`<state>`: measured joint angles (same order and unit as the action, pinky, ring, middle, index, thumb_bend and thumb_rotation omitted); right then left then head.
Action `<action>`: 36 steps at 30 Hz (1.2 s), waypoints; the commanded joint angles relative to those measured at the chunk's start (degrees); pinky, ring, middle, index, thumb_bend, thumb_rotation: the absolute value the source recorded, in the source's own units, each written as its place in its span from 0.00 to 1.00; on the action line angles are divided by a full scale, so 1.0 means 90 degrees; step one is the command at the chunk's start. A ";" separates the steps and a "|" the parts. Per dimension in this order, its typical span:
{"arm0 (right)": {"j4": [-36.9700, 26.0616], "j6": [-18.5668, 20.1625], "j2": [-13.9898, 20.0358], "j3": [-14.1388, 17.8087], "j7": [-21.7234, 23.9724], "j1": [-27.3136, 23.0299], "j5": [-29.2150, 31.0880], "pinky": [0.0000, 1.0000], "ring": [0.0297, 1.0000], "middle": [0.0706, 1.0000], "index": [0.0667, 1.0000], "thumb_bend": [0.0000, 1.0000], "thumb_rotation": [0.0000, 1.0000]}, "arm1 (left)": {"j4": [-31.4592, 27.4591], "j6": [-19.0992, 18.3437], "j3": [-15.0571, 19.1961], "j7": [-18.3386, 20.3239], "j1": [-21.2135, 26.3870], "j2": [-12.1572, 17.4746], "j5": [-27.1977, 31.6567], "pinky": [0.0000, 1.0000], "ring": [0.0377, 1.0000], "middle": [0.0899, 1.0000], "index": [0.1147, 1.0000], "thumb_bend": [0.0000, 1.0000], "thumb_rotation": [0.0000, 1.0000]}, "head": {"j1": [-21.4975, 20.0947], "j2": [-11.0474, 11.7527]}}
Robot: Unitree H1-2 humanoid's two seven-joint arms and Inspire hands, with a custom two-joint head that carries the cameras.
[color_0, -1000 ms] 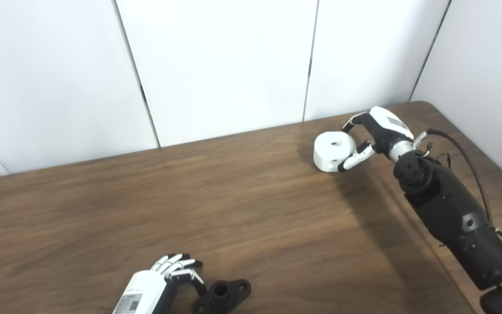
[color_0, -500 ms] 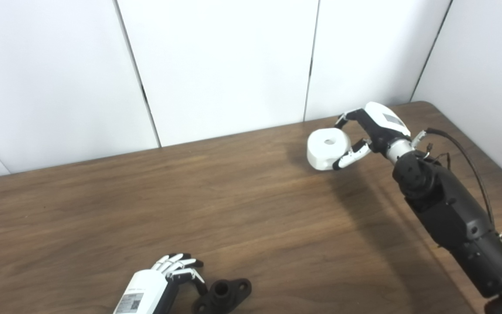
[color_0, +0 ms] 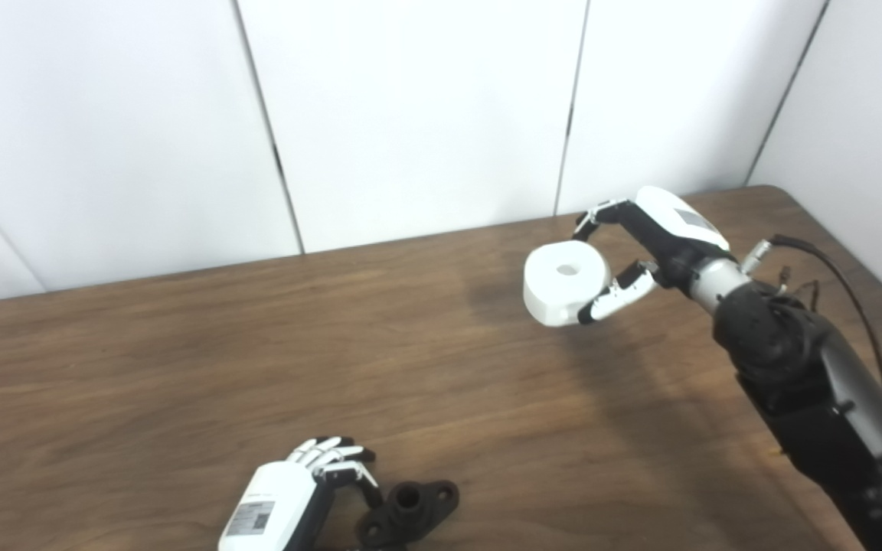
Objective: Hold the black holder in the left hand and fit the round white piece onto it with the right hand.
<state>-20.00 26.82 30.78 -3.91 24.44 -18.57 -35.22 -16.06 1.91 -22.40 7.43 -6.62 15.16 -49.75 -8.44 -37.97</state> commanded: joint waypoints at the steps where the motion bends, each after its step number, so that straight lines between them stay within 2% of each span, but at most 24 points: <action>1: -0.0544 0.0009 -0.0100 0.0212 0.0257 -0.0009 -0.0054 0.87 0.88 0.78 0.44 0.53 0.14 | 0.0421 -0.0378 -0.0166 0.0496 -0.0070 -0.0007 -0.0204 0.90 0.87 0.77 0.42 0.52 0.05 | 0.0121 -0.0087; 6: -0.1188 0.0010 -0.0541 0.0404 0.1029 0.0287 -0.0317 0.88 0.89 0.79 0.44 0.53 0.14 | 0.0414 -0.0467 -0.0260 0.0488 -0.0045 -0.0077 -0.0332 0.90 0.87 0.77 0.42 0.52 0.05 | 0.0349 -0.0234; 13: -0.1823 0.0010 -0.0986 0.0430 0.1859 0.0462 -0.0622 0.85 0.89 0.79 0.44 0.52 0.14 | 0.0310 -0.0686 -0.0340 0.0611 -0.0006 -0.0107 -0.0415 0.92 0.88 0.78 0.42 0.52 0.05 | 0.0403 -0.0429; 25: -0.2428 0.0010 -0.1765 0.0338 0.2361 0.1059 -0.0704 0.86 0.89 0.79 0.44 0.52 0.14 | 0.0193 -0.0839 -0.0382 0.0754 0.0048 -0.0056 -0.0344 0.92 0.89 0.78 0.42 0.52 0.05 | 0.0348 -0.0629; 36: -0.2660 0.0010 -0.2422 0.0123 0.2577 0.1110 -0.0938 0.86 0.91 0.80 0.44 0.52 0.14 | 0.0112 -0.0925 -0.0413 0.0814 0.0056 -0.0048 -0.0347 0.91 0.88 0.78 0.42 0.52 0.05 | 0.0369 -0.0719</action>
<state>-41.89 27.00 9.57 -2.80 47.65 -6.98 -43.19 -17.28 -4.12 -24.65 9.98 -4.91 14.04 -50.97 -5.10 -44.38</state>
